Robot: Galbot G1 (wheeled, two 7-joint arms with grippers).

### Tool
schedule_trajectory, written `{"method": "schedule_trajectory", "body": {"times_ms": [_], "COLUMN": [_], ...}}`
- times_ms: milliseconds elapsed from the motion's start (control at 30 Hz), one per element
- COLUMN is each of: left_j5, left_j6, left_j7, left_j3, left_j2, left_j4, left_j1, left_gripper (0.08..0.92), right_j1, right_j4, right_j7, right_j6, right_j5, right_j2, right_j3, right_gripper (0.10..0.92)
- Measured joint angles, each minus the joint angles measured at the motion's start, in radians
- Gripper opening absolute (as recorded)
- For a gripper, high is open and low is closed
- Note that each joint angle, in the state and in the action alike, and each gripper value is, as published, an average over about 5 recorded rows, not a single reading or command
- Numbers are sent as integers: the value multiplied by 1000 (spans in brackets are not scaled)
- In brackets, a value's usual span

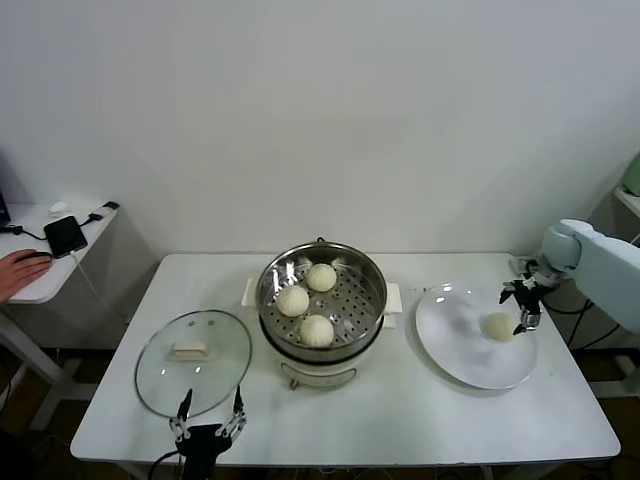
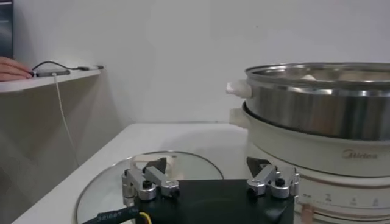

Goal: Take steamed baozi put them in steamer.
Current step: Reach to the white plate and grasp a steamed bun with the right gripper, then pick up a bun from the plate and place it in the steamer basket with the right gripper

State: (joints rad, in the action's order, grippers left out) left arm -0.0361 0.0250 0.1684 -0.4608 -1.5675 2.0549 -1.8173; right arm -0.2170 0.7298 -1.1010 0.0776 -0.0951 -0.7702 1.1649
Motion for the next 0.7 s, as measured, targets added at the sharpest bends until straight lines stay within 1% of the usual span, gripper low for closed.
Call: {"method": "schedule_trajectory", "body": {"times_ms": [200, 267, 467, 567, 700], "left_j5": [0, 1, 2, 2, 2], "left_j6": [3, 4, 4, 4, 2], "left_j7": [1, 1, 2, 2, 2], "left_j3": [1, 1, 1, 2, 4], "left_j2": [0, 0, 1, 2, 2], "left_j4": [-7, -9, -8, -4, 4], "left_j1": [2, 3, 2, 0, -2], "left_gripper": [823, 823, 823, 823, 823], "right_j1": [44, 55, 72, 71, 40], "right_j4": [-39, -47, -53, -44, -10], "right_j7": [13, 17, 23, 21, 18], "right_j6": [-6, -7, -13, -21, -40], "right_j5": [29, 35, 50, 50, 31], "right_j2": [-24, -31, -40, -36, -20], "right_j3": [-45, -58, -83, -84, -60], "right_gripper": [821, 808, 696, 674, 670]}}
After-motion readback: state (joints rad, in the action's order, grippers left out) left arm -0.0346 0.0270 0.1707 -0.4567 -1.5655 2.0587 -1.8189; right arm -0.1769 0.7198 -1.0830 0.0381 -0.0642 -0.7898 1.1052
